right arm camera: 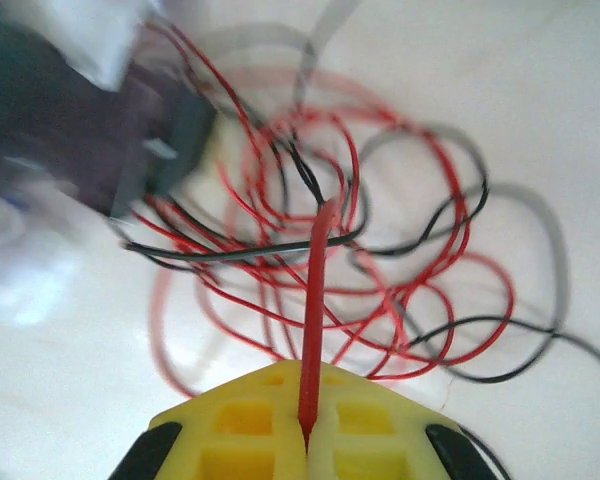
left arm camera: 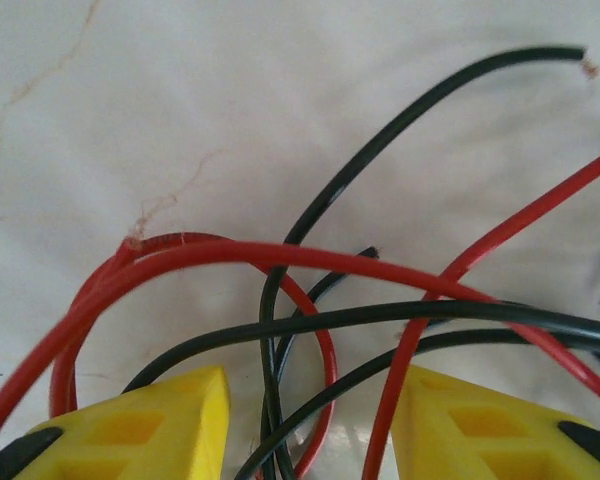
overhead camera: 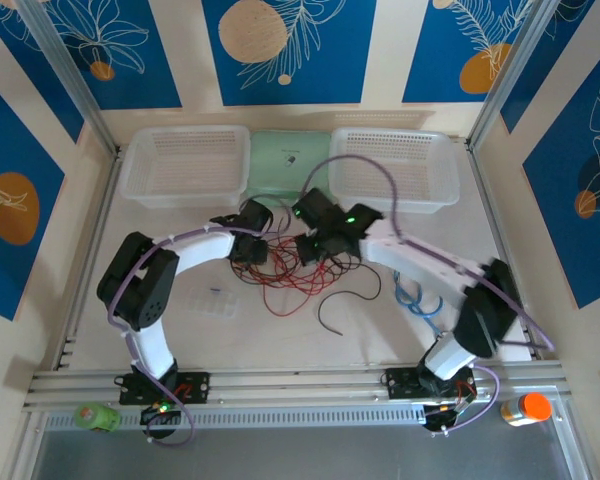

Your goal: Untangle the cables

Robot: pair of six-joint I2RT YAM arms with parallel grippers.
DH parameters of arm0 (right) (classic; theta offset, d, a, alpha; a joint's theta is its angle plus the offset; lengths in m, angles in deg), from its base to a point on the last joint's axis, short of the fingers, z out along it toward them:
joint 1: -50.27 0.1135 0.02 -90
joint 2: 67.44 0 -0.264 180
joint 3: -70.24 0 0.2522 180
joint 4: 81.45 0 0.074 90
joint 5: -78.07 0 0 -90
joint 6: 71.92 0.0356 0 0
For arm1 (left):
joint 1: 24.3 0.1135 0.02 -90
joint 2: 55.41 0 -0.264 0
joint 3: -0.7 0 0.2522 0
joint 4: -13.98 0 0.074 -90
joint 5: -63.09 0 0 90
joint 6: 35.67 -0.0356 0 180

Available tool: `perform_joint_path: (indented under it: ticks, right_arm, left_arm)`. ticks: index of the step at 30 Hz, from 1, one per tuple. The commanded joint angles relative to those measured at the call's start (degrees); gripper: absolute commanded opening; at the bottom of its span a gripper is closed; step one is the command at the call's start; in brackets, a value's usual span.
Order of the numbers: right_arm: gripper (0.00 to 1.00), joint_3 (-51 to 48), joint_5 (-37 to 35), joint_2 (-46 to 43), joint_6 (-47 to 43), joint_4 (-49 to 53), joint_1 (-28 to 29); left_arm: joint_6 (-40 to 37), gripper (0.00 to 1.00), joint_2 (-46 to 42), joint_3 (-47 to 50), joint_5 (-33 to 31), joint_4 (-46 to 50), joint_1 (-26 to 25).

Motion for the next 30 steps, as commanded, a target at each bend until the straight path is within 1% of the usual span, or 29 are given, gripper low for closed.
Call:
perform_joint_path:
  ticks: [1, 6, 10, 15, 23, 30]
  right_arm:
    - [0.00, 5.4, 3.3, -8.7, -1.3, 6.0, -3.9]
    - [0.00, 11.4, 12.4, -15.7, -1.5, 6.7, -13.4]
    - [0.00, 18.8, 14.8, -16.4, -3.4, 9.1, -19.3]
    - [0.00, 30.2, 14.9, -14.7, -5.2, 12.5, -25.7]
    - [0.00, 46.4, 14.5, -12.7, -6.2, 12.7, -35.3]
    - [0.00, 52.6, 11.9, -12.4, -5.9, 12.7, -42.9]
  left_arm:
    - [0.4, 0.45, 1.4, 1.6, -0.5, -0.4, 0.6]
    - [0.5, 0.45, 1.6, 2.8, -0.9, -0.7, 0.5]
    - [0.4, 0.45, 1.8, 3.5, -1.5, -0.8, 0.5]
    - [0.5, 0.44, 2.1, 4.7, -2.3, -0.9, 0.5]
    - [0.5, 0.44, 2.4, 6.1, -3.8, -0.4, 0.5]
    - [-0.3, 0.44, 1.0, 6.2, -5.3, 1.0, 0.8]
